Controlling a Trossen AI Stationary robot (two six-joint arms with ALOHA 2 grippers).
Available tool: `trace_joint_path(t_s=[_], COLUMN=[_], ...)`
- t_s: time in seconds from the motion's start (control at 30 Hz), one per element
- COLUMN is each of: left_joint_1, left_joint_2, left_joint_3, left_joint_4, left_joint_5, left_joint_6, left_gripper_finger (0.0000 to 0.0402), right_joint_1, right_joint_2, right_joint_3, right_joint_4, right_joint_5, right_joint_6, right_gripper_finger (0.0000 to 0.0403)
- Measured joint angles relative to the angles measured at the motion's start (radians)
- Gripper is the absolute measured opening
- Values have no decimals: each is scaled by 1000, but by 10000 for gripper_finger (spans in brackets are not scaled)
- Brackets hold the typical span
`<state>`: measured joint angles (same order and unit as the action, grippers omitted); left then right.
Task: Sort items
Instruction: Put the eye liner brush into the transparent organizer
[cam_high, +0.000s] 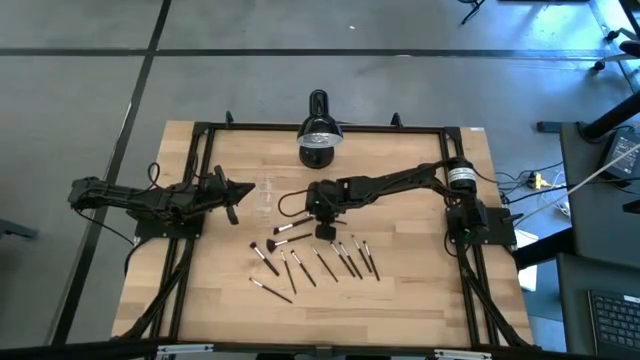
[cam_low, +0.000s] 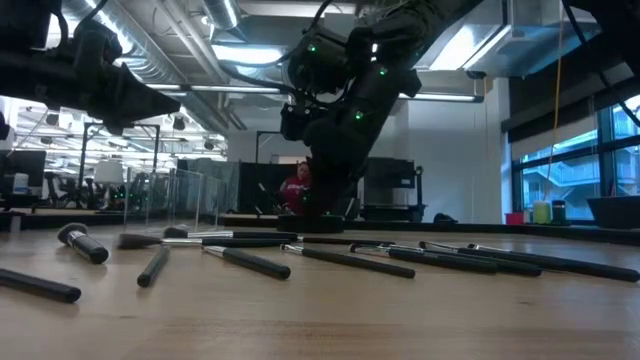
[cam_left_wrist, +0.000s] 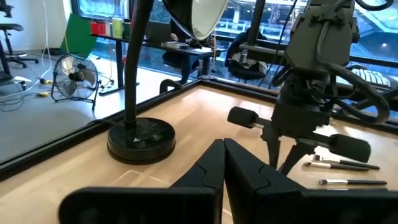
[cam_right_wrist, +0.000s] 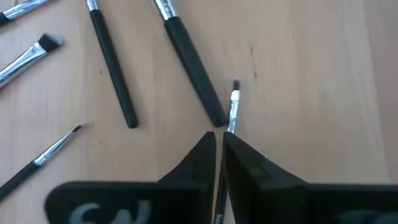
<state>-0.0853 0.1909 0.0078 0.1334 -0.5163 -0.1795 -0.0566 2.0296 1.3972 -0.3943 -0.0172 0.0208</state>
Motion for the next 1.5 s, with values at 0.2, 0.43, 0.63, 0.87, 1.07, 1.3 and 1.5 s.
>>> trace_joint_path(t_s=[0.2,0.43,0.63,0.87,1.07,1.3,1.5], left_joint_1=[0,0,2,2,2,2,2], left_joint_2=[0,0,6,6,6,6,6], left_joint_3=[0,0,0,0,0,0,0], left_joint_4=[-14,-19,-21,-20,-19,-19,-26], left_joint_5=[-17,-48,-70,-79,-79,-79,-79], left_joint_6=[1,2,9,18,18,17,13], left_gripper_finger=[3,2,5,2,5,2,5], right_joint_1=[-4,-5,-4,-18,-24,-24,-24], right_joint_2=[0,40,44,44,42,42,42], right_joint_3=[0,1,1,3,3,2,1], right_joint_4=[0,-6,-10,-42,-53,-52,-33], right_joint_5=[-2,0,47,47,51,55,55], right_joint_6=[-6,-3,2,15,27,38,39], right_gripper_finger=[99,136,112,38,8,16,3])
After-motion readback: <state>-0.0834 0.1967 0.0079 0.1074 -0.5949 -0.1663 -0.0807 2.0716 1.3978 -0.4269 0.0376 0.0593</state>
